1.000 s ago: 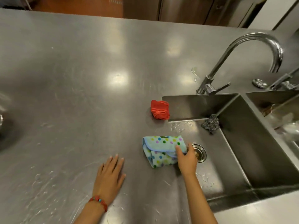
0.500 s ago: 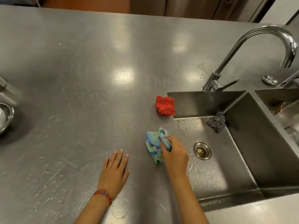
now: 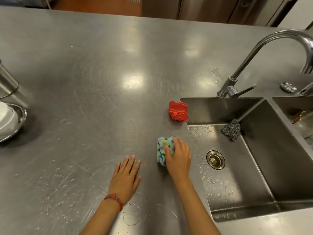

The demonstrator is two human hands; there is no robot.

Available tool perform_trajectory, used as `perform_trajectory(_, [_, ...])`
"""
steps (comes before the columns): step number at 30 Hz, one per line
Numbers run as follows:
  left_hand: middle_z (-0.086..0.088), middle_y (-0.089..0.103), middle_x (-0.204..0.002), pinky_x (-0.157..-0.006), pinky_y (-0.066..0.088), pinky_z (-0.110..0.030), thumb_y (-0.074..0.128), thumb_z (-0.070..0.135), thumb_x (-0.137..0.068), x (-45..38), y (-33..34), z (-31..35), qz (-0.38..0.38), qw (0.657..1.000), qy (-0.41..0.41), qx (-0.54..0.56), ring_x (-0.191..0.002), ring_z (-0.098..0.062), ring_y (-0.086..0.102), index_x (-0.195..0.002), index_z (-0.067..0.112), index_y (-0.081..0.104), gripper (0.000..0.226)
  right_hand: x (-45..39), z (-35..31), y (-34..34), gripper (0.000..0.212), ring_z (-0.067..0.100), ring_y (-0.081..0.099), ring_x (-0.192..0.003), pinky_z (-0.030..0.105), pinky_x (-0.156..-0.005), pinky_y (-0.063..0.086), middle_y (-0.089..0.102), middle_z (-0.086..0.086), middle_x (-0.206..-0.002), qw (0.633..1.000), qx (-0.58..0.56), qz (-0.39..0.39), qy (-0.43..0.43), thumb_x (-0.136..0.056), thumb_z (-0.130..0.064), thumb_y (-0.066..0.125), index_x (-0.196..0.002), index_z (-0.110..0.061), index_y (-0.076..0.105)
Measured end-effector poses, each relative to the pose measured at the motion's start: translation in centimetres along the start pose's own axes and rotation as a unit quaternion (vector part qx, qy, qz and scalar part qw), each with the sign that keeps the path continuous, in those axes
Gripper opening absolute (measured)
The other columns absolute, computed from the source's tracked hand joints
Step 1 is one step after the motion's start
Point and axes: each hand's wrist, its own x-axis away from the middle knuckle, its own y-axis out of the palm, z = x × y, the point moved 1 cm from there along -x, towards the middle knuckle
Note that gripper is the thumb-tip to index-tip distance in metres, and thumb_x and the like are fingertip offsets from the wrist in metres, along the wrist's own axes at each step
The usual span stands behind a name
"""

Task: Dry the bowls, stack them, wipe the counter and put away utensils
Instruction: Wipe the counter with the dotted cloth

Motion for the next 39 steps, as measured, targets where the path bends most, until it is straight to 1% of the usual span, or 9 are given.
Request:
perform_trajectory(7, [-0.008,0.01,-0.155,-0.115,0.001,-0.041,0.04,0.034,-0.095,-0.2,0.9,-0.6,0.026,0.999,0.032,0.011,-0.143,-0.029,0.005,-0.144,0.02,0.021,0.054,-1.3,0.1,1.3,0.063,0.029,0.048,-0.109,0.039,-0.09,0.043,0.053,0.016,-0.116,0.98,0.012,-0.062,0.191,-0.08,-0.05,0.06,-0.122,-0.004,0.049])
perform_trajectory(10, [-0.01,0.016,-0.154,-0.115,0.01,-0.044,0.046,0.031,-0.093,0.8,0.7,-1.2,0.025,0.999,0.018,0.019,-0.142,-0.03,0.012,-0.143,0.019,0.027,0.055,-1.2,0.0,1.1,0.056,0.03,0.054,-0.102,0.036,-0.083,0.046,0.056,0.016,-0.114,0.976,-0.07,-0.051,0.201,-0.079,-0.04,0.066,-0.119,-0.004,0.052])
perform_trajectory(13, [-0.019,0.049,-0.135,-0.098,0.037,-0.056,0.062,0.026,-0.085,2.7,0.1,-2.3,0.062,0.997,0.004,0.038,-0.123,-0.041,0.047,-0.125,0.009,0.055,0.045,-0.6,-0.9,0.9,0.048,0.027,0.056,-0.099,0.033,-0.083,0.045,0.056,0.013,-0.114,0.978,-0.11,-0.043,0.169,-0.078,-0.031,0.069,-0.116,-0.006,0.053])
perform_trajectory(16, [-0.019,0.063,-0.119,-0.08,0.049,-0.056,0.024,0.043,-0.095,4.9,-1.1,-4.1,0.052,0.997,-0.027,0.041,-0.106,-0.04,0.06,-0.113,0.007,0.065,0.057,0.8,-2.5,1.2,0.045,0.022,0.057,-0.096,0.034,-0.083,0.049,0.058,0.01,-0.111,0.974,-0.164,-0.067,0.14,-0.075,-0.028,0.072,-0.113,-0.01,0.056])
perform_trajectory(20, [-0.018,0.063,-0.119,-0.079,0.05,-0.055,0.005,0.05,-0.094,8.2,-1.9,-8.1,0.056,0.995,-0.069,0.05,-0.106,-0.039,0.061,-0.113,0.008,0.065,0.075,3.9,-5.9,2.7,0.039,0.018,0.06,-0.09,0.034,-0.079,0.053,0.063,0.005,-0.104,0.956,-0.228,-0.145,0.116,-0.072,-0.026,0.075,-0.106,-0.015,0.061])
perform_trajectory(25, [-0.019,0.051,-0.133,-0.101,0.036,-0.053,0.0,0.066,-0.085,12.7,-1.8,-15.2,0.117,0.982,-0.12,0.091,-0.125,-0.04,0.045,-0.122,0.007,0.057,0.09,9.5,-12.0,6.7,0.031,0.0,0.06,-0.079,0.006,-0.06,0.047,0.063,-0.017,-0.087,0.921,-0.257,-0.29,0.038,-0.071,-0.026,0.077,-0.097,-0.027,0.06])
perform_trajectory(29, [-0.022,0.055,-0.128,-0.095,0.04,-0.055,0.002,0.062,-0.088,16.3,-2.4,-20.7,0.132,0.975,-0.148,0.099,-0.118,-0.043,0.05,-0.117,0.003,0.061,0.089,13.3,-16.5,9.9,0.04,0.007,0.06,-0.086,0.002,-0.067,0.043,0.064,-0.007,-0.096,0.905,-0.188,-0.376,-0.061,-0.069,-0.028,0.079,-0.107,-0.018,0.066])
perform_trajectory(34, [-0.027,0.061,-0.117,-0.082,0.046,-0.061,0.006,0.056,-0.092,19.8,-2.8,-27.1,0.132,0.974,-0.157,0.092,-0.107,-0.05,0.056,-0.107,-0.002,0.065,0.084,15.9,-19.2,12.2,0.052,0.021,0.056,-0.103,0.013,-0.083,0.037,0.06,0.006,-0.113,0.924,-0.047,-0.354,-0.134,-0.073,-0.032,0.075,-0.119,-0.015,0.059])
perform_trajectory(39, [-0.029,0.06,-0.118,-0.083,0.047,-0.06,0.003,0.055,-0.092,21.9,-2.4,-31.3,0.114,0.977,-0.158,0.085,-0.108,-0.05,0.055,-0.109,-0.004,0.064,0.087,18.1,-19.6,12.0,0.048,0.028,0.05,-0.116,0.035,-0.099,0.035,0.056,0.008,-0.126,0.964,-0.009,-0.188,-0.19,-0.082,-0.031,0.065,-0.126,-0.015,0.053])
